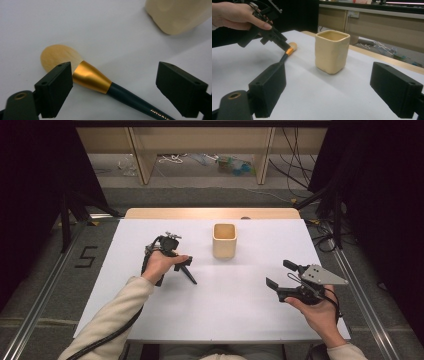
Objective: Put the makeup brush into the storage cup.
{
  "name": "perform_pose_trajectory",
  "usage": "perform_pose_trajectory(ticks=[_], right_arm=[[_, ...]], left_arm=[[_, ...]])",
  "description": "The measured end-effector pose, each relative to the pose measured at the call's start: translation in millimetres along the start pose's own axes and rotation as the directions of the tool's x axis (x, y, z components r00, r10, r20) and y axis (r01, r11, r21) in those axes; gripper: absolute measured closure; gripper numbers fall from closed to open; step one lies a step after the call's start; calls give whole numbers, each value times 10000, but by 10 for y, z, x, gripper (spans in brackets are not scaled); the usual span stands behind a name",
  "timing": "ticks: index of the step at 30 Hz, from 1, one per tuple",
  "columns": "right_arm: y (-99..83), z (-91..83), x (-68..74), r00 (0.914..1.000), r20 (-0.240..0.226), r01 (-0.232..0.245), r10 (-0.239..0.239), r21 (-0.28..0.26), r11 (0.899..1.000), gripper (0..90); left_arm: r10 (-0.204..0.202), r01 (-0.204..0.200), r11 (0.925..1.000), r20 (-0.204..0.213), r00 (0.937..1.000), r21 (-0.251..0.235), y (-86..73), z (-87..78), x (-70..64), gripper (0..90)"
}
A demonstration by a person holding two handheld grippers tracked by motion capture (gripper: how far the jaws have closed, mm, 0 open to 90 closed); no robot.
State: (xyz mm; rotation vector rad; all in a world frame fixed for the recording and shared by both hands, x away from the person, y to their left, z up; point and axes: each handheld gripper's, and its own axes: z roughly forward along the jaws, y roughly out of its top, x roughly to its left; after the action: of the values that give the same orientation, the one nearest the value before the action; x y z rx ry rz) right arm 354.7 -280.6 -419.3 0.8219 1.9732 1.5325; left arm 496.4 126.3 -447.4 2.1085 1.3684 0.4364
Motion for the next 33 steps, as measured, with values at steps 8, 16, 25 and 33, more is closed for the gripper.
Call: perform_pose_trajectory(ticks=[8, 16, 25, 33], right_arm=[[-14, 29, 0, 9999, -154, 81, -78, 153, 9999, 144], [-20, 22, 11, 9998, -160, -144, 149, 354, 9993, 144], [-21, 27, 8, 9999, -159, -59, 65, 381, 9993, 144], [-27, 40, -3, 9998, -198, 21, -16, 230, 9997, 144]], left_arm=[[-254, 280, 9888, -192, 9995, 1468, 121, 67, -17, 155], [-712, 720, 9581, -129, 9974, 2772, 200, 128, -27, 156], [-1416, 1463, 9221, -396, 9891, 3582, 269, 173, -38, 156], [-1608, 1668, 9014, -487, 9858, 3996, 266, 232, -10, 156]])
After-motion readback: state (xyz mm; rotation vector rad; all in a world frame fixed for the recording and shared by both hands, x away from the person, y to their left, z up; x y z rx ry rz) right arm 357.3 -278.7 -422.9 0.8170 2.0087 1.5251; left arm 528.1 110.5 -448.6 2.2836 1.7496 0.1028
